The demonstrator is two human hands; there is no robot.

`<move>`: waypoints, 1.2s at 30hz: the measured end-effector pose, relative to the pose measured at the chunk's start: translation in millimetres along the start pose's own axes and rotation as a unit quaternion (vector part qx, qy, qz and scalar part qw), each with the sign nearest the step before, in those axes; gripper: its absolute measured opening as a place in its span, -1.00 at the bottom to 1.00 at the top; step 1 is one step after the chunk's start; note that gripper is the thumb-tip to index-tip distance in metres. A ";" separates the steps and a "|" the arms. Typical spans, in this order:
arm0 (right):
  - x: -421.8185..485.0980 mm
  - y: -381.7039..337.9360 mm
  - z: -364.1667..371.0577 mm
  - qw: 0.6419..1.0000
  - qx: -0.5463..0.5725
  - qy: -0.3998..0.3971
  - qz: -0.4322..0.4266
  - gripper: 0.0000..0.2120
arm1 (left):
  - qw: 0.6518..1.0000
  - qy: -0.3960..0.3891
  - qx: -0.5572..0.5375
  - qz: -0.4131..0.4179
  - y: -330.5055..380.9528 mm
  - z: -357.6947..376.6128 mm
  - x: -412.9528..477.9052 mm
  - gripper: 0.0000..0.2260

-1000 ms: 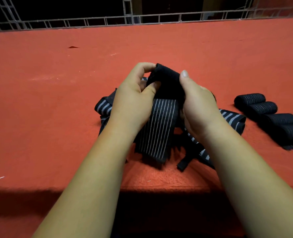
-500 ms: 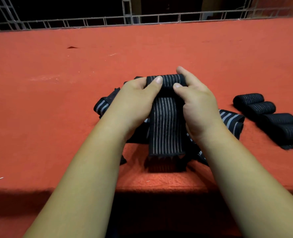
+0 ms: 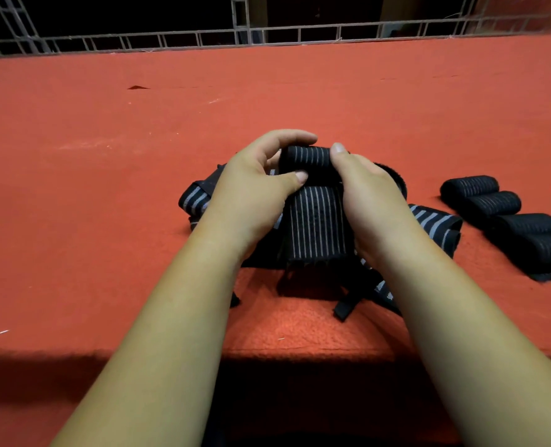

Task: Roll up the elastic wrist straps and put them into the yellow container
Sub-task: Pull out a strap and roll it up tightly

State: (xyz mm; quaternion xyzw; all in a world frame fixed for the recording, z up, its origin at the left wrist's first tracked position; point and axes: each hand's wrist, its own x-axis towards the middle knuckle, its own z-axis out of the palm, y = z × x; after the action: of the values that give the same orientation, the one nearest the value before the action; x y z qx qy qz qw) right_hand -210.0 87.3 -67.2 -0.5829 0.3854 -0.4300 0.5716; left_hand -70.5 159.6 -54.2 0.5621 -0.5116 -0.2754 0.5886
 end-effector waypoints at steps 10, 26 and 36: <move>-7.6 -3.2 -4.9 0.996 -0.026 -0.011 -0.082 -0.77 | 0.999 0.002 -0.014 -0.047 -7.0 -1.0 2.8 -0.75; 0.2 2.2 -11.9 0.999 -0.046 0.004 -0.003 -0.50 | 0.997 0.029 -0.069 0.012 -7.1 12.2 2.9 -0.57; 3.1 4.8 -29.4 0.999 0.041 0.030 -0.016 -0.68 | 0.996 0.001 -0.085 -0.018 -3.6 28.9 0.7 -0.53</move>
State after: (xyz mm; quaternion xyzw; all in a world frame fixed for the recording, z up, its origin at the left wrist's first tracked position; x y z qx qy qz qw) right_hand -236.4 74.3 -72.5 -0.5524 0.3750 -0.4715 0.5762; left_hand -95.8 147.2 -61.9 0.5196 -0.4756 -0.3277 0.6296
